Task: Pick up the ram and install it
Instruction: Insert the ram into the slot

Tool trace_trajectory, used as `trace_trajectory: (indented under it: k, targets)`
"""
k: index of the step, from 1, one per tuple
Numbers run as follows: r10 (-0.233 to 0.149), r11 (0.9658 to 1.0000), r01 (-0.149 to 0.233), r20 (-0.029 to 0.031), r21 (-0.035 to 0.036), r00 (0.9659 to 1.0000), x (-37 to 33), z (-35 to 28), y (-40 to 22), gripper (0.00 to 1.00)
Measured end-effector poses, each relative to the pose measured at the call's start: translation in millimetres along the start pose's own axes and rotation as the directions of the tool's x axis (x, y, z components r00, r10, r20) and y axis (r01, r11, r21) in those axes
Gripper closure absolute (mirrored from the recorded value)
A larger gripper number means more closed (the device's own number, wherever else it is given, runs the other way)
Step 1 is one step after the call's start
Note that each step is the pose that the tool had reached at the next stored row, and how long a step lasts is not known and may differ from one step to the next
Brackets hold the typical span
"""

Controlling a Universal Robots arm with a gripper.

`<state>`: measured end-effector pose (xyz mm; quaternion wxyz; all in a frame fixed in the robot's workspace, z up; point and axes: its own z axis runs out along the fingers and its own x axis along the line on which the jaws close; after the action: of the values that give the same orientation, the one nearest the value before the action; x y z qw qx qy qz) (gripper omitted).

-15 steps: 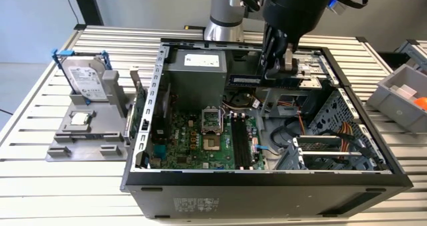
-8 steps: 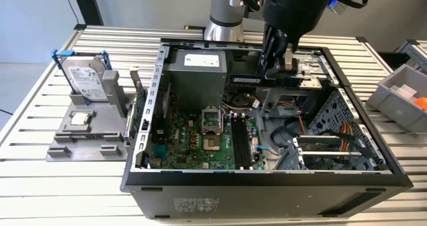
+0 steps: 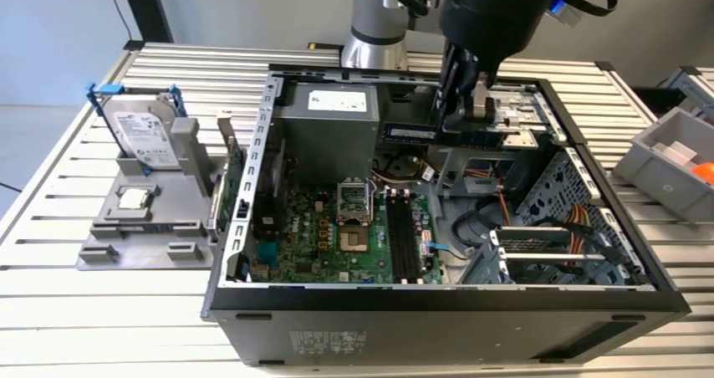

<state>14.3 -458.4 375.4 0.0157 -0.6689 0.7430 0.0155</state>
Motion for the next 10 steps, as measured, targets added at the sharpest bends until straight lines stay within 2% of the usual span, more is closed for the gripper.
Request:
trace_trajectory:
  k: [6, 10]
  targets:
    - [0.037, 0.9993, -0.037, 0.0001, 0.0015, 0.9993, -0.1, 0.0, -0.6, 1.00]
    - [0.037, 0.9993, -0.037, 0.0000, 0.0016, 0.9993, -0.1, 0.0, -0.7, 1.00]
